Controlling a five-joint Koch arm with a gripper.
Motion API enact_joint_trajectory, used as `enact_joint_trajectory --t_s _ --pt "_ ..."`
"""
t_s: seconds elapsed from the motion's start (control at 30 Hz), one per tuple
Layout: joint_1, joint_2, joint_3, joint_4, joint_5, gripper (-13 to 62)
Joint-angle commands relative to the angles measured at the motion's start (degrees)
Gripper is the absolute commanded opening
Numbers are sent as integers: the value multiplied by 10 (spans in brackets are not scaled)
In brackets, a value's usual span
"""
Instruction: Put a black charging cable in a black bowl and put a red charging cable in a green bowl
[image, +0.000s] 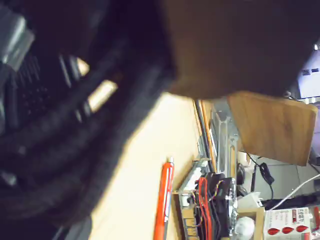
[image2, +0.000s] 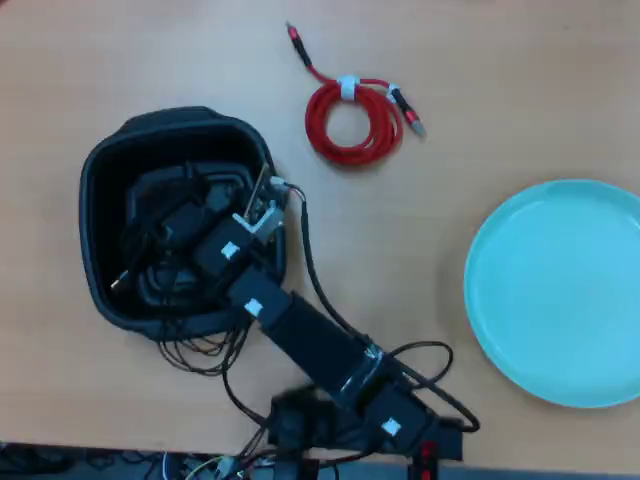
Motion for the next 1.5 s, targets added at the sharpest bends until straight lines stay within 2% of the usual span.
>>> enact_joint_trajectory --t_s 0.0,0.07,0.13,0.17,0.23,0.43,0.77,0.9,1.13,1.3,1.47 --pt "-4 -4 -60 -116 25 121" --pt "-3 -13 -50 -118 50 266" --pt "-1 -31 -42 -118 69 380" --pt "-2 -35 -42 -118 69 419" --pt "-1 -39 -42 -118 71 454" --pt "0 -57 -7 -108 76 455" --pt "-2 -1 339 -18 197 454" --pt "44 3 310 -1 200 454" --pt "39 13 200 125 200 454" --pt "42 132 185 241 201 461" --pt "41 243 139 276 199 462"
